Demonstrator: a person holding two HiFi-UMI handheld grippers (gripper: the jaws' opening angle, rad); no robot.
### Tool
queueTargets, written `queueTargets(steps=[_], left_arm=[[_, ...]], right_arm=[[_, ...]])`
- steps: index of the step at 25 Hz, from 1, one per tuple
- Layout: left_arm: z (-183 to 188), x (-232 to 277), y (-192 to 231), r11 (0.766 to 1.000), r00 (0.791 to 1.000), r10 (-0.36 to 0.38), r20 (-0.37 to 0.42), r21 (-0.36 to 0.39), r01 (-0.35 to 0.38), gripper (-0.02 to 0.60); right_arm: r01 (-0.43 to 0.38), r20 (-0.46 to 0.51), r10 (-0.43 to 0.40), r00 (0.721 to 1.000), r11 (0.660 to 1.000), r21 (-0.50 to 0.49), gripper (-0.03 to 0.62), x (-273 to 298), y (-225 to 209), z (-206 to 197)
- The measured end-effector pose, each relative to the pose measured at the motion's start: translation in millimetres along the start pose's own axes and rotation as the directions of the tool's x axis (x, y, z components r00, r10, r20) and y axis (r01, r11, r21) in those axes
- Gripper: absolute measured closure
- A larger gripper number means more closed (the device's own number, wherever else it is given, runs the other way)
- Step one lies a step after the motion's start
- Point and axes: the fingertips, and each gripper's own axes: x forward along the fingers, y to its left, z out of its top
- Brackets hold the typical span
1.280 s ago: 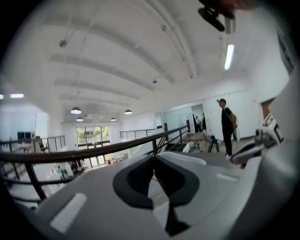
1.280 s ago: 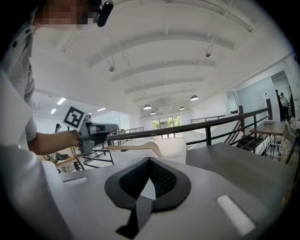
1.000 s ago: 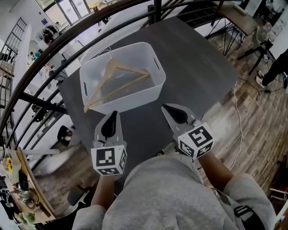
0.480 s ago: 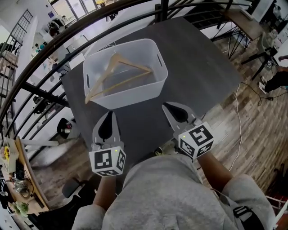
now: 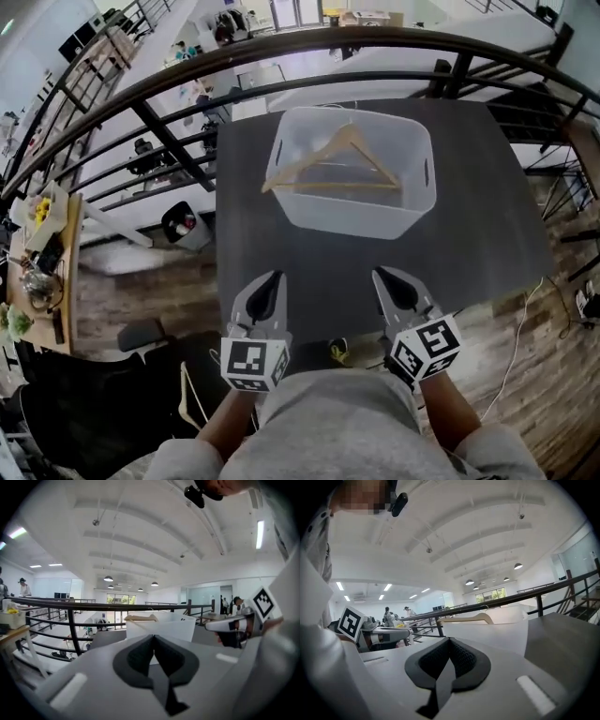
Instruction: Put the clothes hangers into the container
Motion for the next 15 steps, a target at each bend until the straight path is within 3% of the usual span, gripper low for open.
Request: queueTargets(steps=[4,7,11,15], left_arm=[[-17,-49,30,0.993,0.996,0.094,-0.002,-0.073,-0.094,0.571],[-27,-83,55,0.981,0.983,0.184,-0.010,-0.056,-0.185,0.571],[-38,-122,82,0.943,0.946,0.324,-0.026,-0.079,-0.325,0.571],[-41,-159,106,0.900,0.900,0.433,-0.040,-0.035,-0.435,0.571]], right_arm=[[-0.103,-0.011,0.103,0.995,0.994,-0.033,0.594,12,52,1],[-0.186,-0.012,0.185,0.983,0.982,-0.041,0.594,24,90,0],[-0.337,-0.029,0.336,0.941,0.939,-0.062,0.594,44,134,0],[-0.461,-0.053,0.458,0.887,0.885,-0.065,0.594,62,182,-8]])
